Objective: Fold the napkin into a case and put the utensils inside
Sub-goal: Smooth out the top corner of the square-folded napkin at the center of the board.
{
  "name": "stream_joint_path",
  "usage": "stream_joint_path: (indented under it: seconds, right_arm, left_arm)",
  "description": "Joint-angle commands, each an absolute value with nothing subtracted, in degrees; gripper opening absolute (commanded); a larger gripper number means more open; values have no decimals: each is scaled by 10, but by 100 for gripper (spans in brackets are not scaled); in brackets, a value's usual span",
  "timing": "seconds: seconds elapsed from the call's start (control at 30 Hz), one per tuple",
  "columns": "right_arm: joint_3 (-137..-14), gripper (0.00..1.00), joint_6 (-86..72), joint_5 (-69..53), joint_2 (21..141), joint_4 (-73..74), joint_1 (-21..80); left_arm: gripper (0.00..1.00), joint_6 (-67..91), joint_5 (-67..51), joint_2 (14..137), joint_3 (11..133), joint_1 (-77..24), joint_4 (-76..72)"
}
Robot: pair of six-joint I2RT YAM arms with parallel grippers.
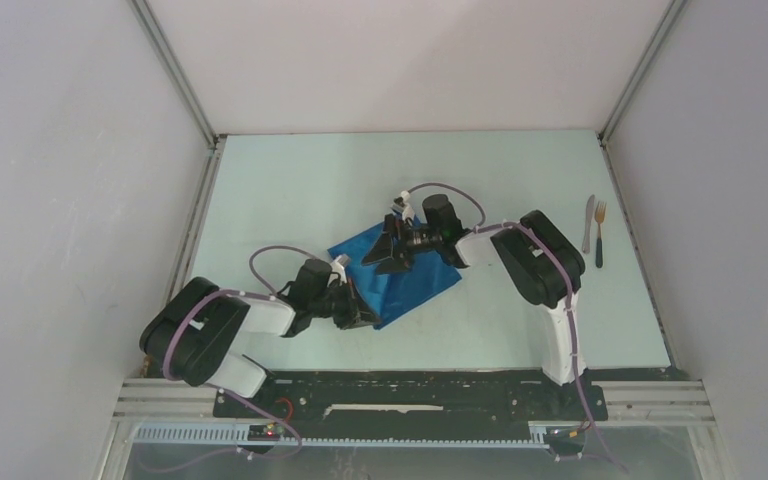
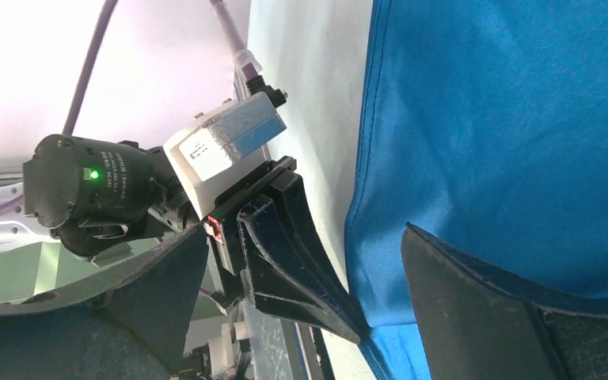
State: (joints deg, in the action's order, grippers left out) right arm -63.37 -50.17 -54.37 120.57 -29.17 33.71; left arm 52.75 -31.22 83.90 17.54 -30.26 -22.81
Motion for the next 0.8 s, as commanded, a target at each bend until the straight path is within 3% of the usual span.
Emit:
stream_joint_path:
  seconds: [0.0, 0.3, 0.77]
  right_arm:
    - [-620, 100, -551, -572, 1236, -407, 317]
    - [-626, 100, -637, -571, 1301, -530, 268]
    - [-757, 100, -551, -526, 1326, -314, 226]
  left_arm:
    - [4, 534, -310, 851, 164, -306, -250]
    - [3, 539, -317, 855, 155, -305, -263]
    - [3, 552, -323, 864, 142, -306, -293]
